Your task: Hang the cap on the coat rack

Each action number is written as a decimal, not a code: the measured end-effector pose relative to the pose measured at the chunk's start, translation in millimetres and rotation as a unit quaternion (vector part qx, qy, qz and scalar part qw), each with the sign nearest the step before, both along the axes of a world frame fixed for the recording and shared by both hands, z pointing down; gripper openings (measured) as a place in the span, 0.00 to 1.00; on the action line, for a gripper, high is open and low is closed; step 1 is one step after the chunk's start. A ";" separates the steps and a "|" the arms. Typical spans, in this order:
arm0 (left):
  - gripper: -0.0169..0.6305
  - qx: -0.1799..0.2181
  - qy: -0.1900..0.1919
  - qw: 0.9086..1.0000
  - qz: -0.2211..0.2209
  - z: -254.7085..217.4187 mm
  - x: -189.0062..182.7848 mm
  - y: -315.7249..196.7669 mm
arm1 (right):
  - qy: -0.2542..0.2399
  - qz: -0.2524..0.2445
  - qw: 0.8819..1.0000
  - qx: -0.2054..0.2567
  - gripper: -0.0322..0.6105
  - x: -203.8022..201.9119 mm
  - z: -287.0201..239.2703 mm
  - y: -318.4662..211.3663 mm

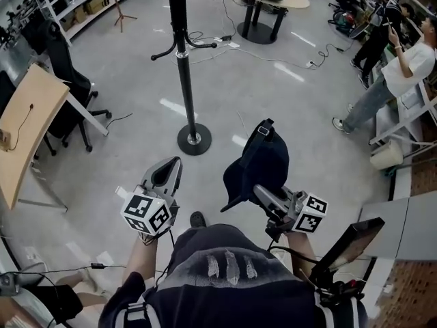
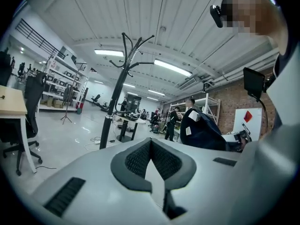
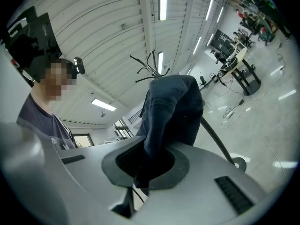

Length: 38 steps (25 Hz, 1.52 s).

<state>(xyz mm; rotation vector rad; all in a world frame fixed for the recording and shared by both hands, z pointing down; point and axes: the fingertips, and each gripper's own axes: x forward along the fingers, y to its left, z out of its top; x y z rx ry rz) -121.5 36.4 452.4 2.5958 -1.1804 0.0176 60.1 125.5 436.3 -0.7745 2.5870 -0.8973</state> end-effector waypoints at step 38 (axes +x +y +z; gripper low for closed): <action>0.04 -0.004 -0.046 0.998 -0.047 8.5 4.8 -111.9 | -0.053 -0.088 0.995 0.000 0.07 -4.2 14.3 -154.4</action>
